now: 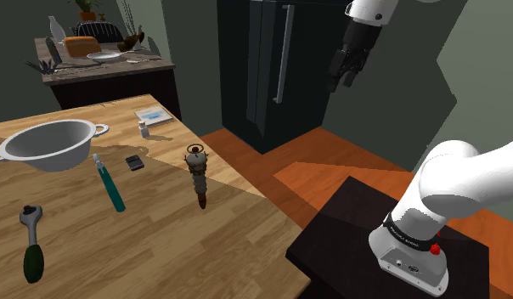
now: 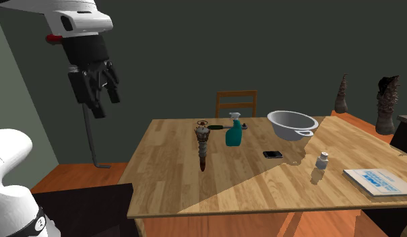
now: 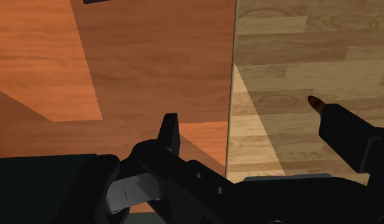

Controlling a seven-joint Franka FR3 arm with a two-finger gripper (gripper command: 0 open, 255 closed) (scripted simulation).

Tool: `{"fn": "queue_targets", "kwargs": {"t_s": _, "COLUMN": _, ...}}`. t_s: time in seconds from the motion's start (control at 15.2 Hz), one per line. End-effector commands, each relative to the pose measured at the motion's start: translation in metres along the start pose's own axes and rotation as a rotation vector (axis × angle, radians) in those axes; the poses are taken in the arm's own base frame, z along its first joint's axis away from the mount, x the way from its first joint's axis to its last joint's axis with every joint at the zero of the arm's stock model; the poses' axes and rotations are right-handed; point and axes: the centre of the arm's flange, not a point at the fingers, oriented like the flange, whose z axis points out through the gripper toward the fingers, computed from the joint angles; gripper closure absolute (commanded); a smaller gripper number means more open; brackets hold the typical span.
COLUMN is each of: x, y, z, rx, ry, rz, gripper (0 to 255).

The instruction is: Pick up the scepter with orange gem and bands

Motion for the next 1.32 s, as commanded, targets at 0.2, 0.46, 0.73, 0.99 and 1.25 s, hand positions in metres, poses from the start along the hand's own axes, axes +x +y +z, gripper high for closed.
{"fn": "queue_targets", "kwargs": {"t_s": 0.2, "x": 0.027, "y": -0.026, "z": 0.017, "rx": -0.006, "ry": -0.014, "rz": -0.019, "gripper": 0}}
{"fn": "queue_targets", "kwargs": {"t_s": 0.46, "x": 0.062, "y": -0.062, "z": 0.041, "rx": -0.013, "ry": -0.032, "rz": -0.044, "gripper": 0}}
{"fn": "queue_targets", "kwargs": {"t_s": 0.73, "x": 0.095, "y": -0.099, "z": 0.065, "rx": -0.020, "ry": -0.050, "rz": -0.070, "gripper": 0}}
{"fn": "queue_targets", "kwargs": {"t_s": 0.99, "x": 0.127, "y": -0.136, "z": 0.091, "rx": -0.028, "ry": -0.068, "rz": -0.095, "gripper": 0}}
{"fn": "queue_targets", "kwargs": {"t_s": 1.25, "x": 0.158, "y": -0.174, "z": 0.117, "rx": -0.035, "ry": -0.086, "rz": -0.120, "gripper": 0}}
